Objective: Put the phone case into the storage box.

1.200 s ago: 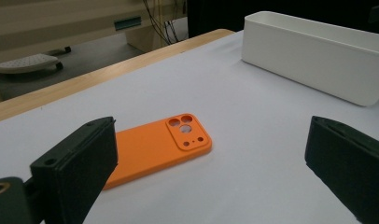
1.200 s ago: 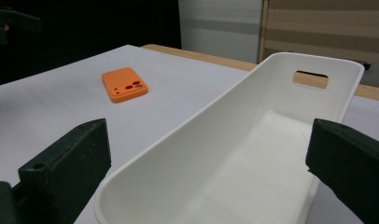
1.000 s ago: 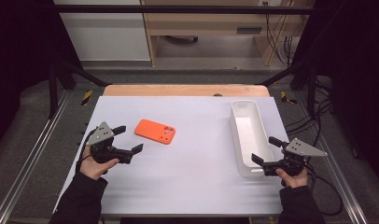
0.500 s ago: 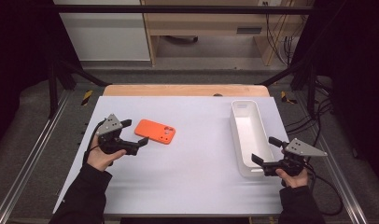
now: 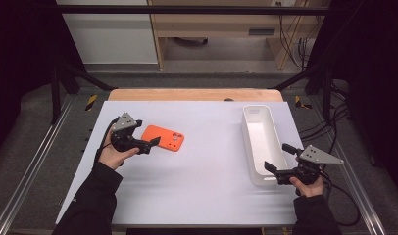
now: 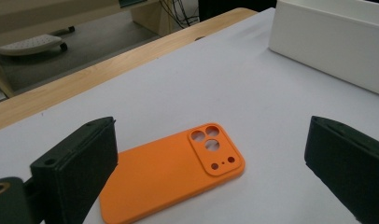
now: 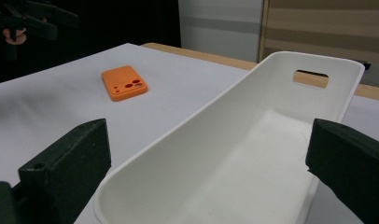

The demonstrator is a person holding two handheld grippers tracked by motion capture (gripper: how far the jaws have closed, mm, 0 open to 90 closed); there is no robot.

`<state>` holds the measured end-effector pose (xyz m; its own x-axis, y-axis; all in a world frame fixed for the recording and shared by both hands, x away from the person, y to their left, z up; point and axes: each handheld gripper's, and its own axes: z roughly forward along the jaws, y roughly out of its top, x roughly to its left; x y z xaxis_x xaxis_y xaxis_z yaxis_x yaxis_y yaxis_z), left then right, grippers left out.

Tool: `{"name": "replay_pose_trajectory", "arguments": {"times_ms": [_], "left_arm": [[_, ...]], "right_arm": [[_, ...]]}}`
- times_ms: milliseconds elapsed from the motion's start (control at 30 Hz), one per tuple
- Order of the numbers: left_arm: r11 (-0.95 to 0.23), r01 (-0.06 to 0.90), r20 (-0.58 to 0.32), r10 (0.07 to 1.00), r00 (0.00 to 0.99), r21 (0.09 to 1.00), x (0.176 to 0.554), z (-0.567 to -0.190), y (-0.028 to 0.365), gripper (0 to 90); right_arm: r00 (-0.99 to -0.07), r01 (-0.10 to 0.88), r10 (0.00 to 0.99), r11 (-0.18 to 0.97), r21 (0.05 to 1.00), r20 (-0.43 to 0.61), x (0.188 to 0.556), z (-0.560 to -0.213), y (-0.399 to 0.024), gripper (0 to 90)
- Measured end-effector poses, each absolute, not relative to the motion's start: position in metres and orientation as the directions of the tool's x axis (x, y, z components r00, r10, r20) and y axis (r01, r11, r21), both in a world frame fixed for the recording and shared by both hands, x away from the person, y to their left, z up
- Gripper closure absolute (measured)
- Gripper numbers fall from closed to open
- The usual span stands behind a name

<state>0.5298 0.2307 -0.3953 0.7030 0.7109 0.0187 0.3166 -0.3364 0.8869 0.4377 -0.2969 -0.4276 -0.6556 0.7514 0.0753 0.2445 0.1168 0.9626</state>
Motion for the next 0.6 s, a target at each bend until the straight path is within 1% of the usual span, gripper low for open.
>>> {"name": "replay_pose_trajectory", "arguments": {"times_ms": [367, 600], "left_arm": [[-0.327, 0.351, 0.006, 0.739, 0.673, 0.877, 0.549, -0.402, 0.230, 2.0], [-0.330, 0.360, 0.015, 0.755, 0.655, 0.872, 0.560, -0.401, 0.227, 2.0]], "right_arm": [[-0.656, 0.246, 0.751, 0.118, 0.962, 0.076, 0.438, -0.428, -0.297, 0.5], [-0.656, 0.245, 0.751, 0.118, 0.962, 0.075, 0.438, -0.428, -0.297, 0.5]]}}
